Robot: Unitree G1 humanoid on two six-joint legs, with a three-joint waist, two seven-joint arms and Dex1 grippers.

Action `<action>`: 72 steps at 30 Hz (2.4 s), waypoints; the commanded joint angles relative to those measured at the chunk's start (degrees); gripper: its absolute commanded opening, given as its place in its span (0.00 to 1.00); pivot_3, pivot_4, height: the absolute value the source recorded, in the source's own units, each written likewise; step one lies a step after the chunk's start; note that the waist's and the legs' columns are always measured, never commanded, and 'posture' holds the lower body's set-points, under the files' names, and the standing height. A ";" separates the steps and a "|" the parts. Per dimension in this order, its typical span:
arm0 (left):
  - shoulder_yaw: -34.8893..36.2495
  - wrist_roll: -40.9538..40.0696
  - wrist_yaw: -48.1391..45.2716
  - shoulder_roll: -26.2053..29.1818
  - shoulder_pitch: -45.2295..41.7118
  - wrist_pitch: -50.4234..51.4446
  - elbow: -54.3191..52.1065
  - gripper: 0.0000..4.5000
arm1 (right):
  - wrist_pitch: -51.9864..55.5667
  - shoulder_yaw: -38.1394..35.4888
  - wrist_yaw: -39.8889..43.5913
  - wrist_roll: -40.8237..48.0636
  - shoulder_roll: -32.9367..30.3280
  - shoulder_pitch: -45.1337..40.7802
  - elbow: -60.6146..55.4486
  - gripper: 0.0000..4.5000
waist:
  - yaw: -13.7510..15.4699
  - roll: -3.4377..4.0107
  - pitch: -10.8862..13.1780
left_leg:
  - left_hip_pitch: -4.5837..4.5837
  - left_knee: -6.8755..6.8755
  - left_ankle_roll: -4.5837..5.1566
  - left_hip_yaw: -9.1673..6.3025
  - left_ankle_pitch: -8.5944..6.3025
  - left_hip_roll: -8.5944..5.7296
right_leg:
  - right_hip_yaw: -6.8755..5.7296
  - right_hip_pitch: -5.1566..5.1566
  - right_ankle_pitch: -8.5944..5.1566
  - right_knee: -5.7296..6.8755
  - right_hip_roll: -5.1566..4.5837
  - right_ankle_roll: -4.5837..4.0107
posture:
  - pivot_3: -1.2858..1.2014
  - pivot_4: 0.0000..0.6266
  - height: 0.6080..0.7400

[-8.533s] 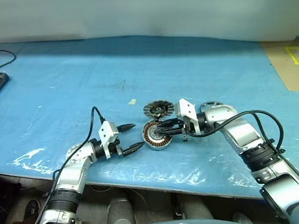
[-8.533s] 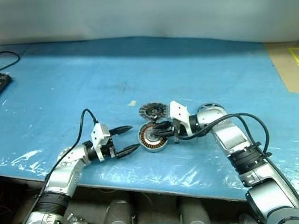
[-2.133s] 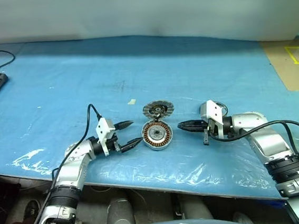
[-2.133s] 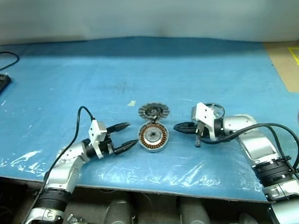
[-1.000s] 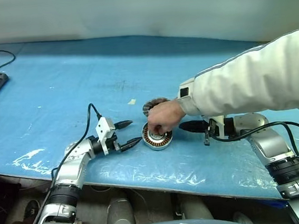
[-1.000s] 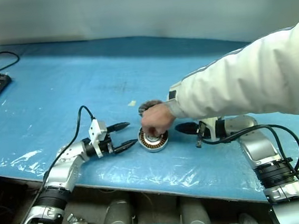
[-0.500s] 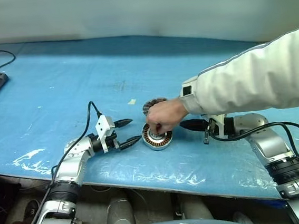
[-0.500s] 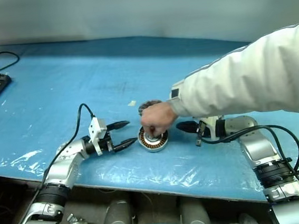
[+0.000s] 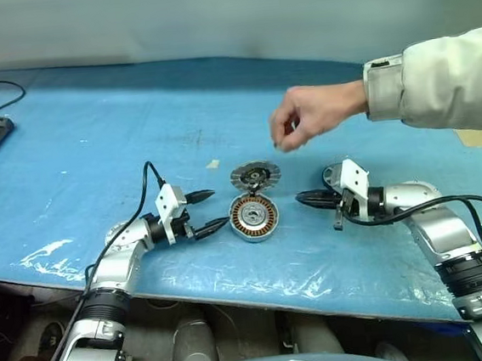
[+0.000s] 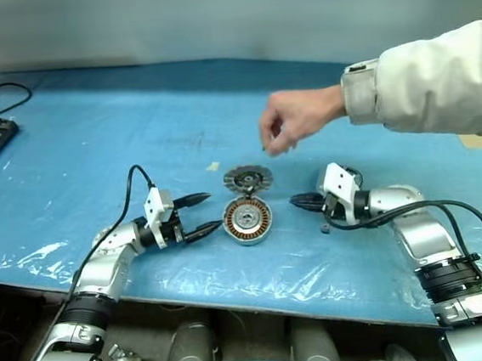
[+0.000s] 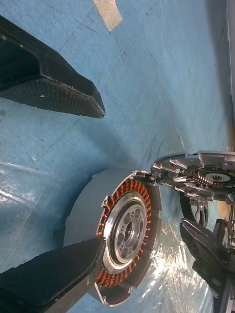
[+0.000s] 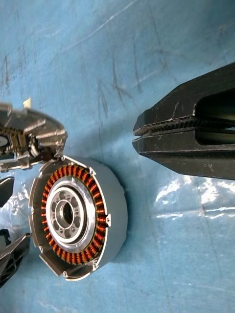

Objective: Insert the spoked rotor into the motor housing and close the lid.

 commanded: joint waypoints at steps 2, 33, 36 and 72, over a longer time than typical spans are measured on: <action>0.58 -0.02 -0.64 0.54 0.21 -1.41 -0.16 0.91 | -2.92 -2.95 -1.45 -0.38 -0.78 0.36 0.20 0.01 | -0.02 0.00 0.00 | 0.00 0.00 0.00 0.00 0.00 0.01 | 0.00 0.00 0.00 0.00 0.01 0.00 | 0.52 0.24 1.00; 0.92 0.48 0.02 0.89 -1.07 -1.88 0.61 0.91 | -0.36 0.70 -4.01 -3.20 6.91 -9.16 9.28 0.51 | -0.04 0.00 0.00 | 0.00 0.00 0.00 0.00 0.00 0.01 | -0.01 0.01 0.00 0.01 0.01 0.00 | 0.52 0.24 1.00; 0.80 0.64 0.14 0.80 -1.12 -2.05 0.62 0.91 | -1.69 1.99 -4.91 -4.89 8.51 -9.82 12.47 0.51 | -0.03 0.00 0.00 | -0.01 0.00 0.00 0.00 0.00 0.01 | -0.01 0.01 0.00 0.00 0.00 0.00 | 0.52 0.24 1.00; 0.02 1.03 -0.61 1.14 0.67 -1.56 -1.05 0.91 | -9.07 3.34 -9.15 -10.31 11.49 -12.24 27.45 0.13 | -0.09 0.00 0.00 | 0.10 0.01 -0.01 0.01 0.00 0.01 | -0.01 0.13 0.00 0.01 0.00 -0.01 | 0.52 0.24 1.00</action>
